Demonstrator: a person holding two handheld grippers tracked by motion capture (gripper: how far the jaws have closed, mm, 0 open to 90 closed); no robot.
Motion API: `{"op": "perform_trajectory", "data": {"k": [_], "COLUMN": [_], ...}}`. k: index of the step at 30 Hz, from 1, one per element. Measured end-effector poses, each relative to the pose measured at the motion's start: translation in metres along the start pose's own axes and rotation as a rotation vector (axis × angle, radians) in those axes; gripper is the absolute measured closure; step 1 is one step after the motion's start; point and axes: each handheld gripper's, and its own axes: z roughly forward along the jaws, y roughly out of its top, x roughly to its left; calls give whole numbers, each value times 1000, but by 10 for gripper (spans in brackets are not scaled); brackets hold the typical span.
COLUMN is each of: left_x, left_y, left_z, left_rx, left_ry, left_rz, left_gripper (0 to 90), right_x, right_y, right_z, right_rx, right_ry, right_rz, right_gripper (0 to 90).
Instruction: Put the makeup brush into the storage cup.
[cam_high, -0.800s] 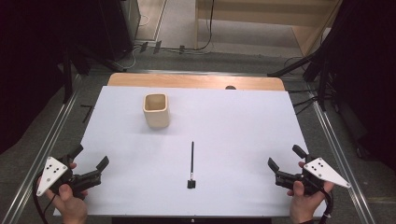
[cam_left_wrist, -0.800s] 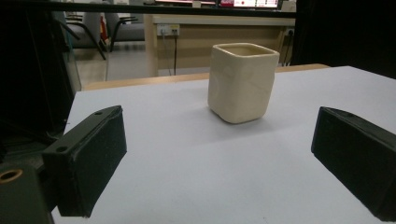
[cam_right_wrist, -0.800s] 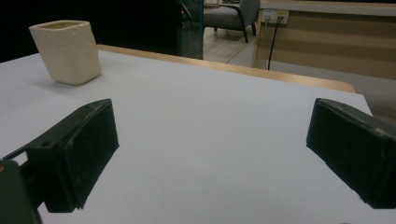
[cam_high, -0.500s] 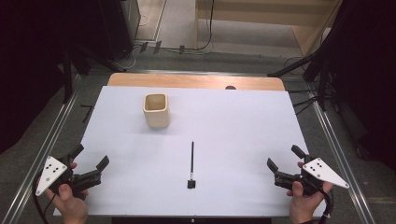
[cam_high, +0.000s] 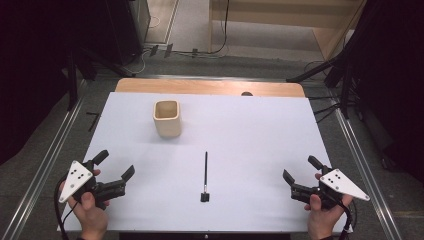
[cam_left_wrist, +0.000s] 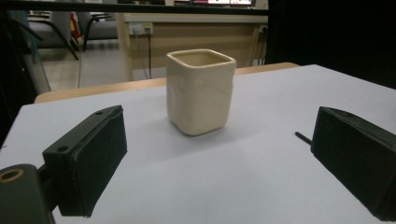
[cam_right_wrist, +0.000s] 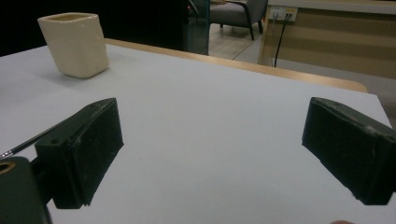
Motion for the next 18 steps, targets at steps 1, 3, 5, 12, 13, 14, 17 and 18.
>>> {"op": "perform_trajectory", "data": {"k": [1,3,5,12,13,14,17,18], "left_x": [-2,-7,-12,-25,-27,-28,-33,-34], "left_y": [1,4,6,10,10,11,13,14], "left_z": [2,7,11,25,27,29,34,36], "left_rx": [1,2,7,36,37,41,54,55], "left_ry": [-9,-19,-32,-65,-69,-72,-76,-83], "left_rz": [0,4,6,17,16,19,35,37], "left_gripper": [40,40,40,40,39,40,39,40], "right_x": [0,0,0,1,1,1,1,1], "right_y": [0,0,-1,0,0,0,0,0], "right_z": [0,1,2,1,1,1,1,1], "right_rx": [0,3,4,-4,-5,-4,-4,-3], "right_ry": [2,2,5,7,8,7,4,5], "right_rz": [-1,-5,-2,-3,-6,-7,-9,-6], "right_gripper": [57,58,58,57,56,56,46,43]}}
